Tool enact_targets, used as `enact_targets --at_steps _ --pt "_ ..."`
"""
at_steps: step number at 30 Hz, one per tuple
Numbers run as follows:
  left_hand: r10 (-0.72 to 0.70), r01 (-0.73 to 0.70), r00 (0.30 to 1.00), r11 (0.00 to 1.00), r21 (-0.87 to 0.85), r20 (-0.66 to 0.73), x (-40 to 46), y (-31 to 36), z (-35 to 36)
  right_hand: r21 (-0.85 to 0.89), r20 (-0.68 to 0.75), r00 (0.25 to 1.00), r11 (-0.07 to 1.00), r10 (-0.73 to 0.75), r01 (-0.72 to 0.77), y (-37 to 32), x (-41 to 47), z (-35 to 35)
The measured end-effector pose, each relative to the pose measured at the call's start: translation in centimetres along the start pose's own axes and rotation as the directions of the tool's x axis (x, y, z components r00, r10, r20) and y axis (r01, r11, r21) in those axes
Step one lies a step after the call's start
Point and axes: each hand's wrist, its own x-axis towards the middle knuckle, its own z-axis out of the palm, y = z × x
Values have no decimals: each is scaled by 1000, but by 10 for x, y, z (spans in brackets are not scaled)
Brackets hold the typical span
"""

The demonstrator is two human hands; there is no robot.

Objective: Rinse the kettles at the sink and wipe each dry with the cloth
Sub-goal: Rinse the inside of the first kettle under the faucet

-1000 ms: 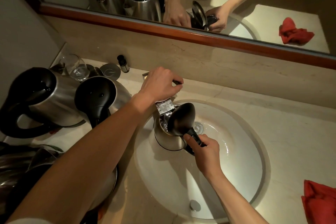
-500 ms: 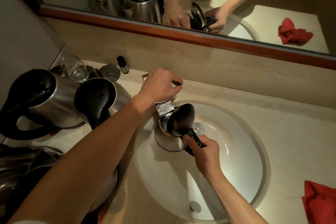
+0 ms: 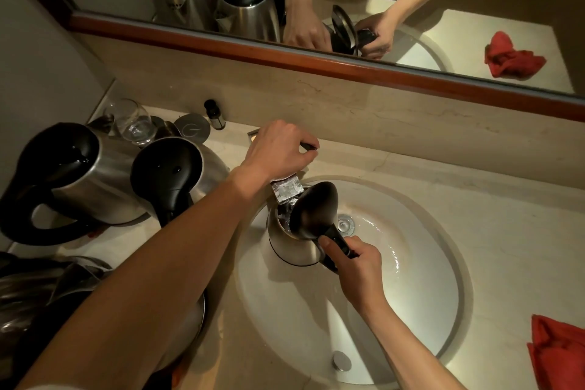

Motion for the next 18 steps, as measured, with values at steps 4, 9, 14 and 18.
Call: enact_targets --at_steps 4,9,14,18 --pt "-3 3 1000 1000 -6 2 0 1 0 -6 7 1000 1000 16 -16 1 1 0" --pt "-6 6 1000 1000 -4 0 -1 2 0 4 20 999 1000 26 -26 3 1 0" --pt "-10 10 1000 1000 -8 3 -1 1 0 8 29 999 1000 23 -23 4 2 -1" --pt "-11 11 1000 1000 -9 14 0 0 1 2 26 999 1000 18 -18 3 1 -1"
